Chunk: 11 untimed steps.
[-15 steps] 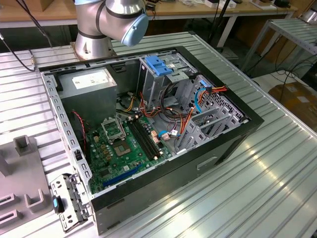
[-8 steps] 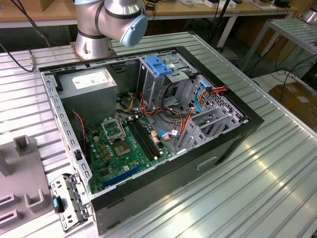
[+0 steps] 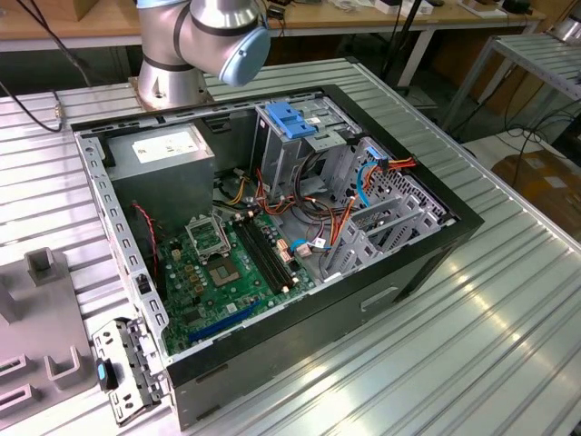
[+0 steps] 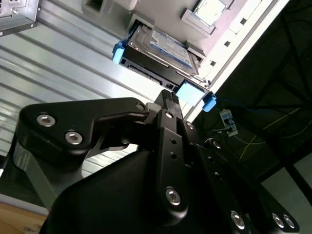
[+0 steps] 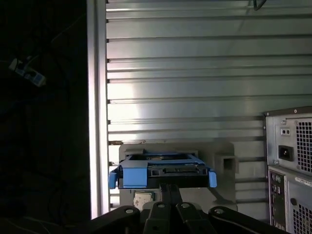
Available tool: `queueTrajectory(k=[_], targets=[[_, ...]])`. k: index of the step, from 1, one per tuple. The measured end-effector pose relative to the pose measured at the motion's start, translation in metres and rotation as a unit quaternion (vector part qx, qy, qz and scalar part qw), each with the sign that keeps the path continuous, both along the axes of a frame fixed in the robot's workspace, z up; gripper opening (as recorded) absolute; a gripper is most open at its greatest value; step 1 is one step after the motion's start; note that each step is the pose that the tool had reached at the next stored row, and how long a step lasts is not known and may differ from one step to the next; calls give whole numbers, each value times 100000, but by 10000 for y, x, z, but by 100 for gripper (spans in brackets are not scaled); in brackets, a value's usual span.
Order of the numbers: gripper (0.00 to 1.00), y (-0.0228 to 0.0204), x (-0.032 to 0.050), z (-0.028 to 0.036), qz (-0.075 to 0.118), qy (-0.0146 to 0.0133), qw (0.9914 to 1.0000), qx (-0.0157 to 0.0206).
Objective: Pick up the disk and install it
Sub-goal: 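Reach for the disk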
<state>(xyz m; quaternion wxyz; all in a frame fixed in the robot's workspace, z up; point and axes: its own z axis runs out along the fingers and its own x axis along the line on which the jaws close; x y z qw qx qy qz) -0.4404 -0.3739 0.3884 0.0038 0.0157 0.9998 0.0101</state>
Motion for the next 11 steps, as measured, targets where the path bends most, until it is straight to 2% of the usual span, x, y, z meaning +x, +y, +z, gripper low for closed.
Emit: queueTrajectory(k=[6, 7, 9, 11], targets=[[11, -18, -175, -19, 968, 3, 99995, 0], [11, -26, -192, -18, 1089, 11, 99994, -6], [11, -69, -260, -21, 1633, 6, 99987, -1], [11, -71, -271, -22, 1752, 5, 99985, -1]])
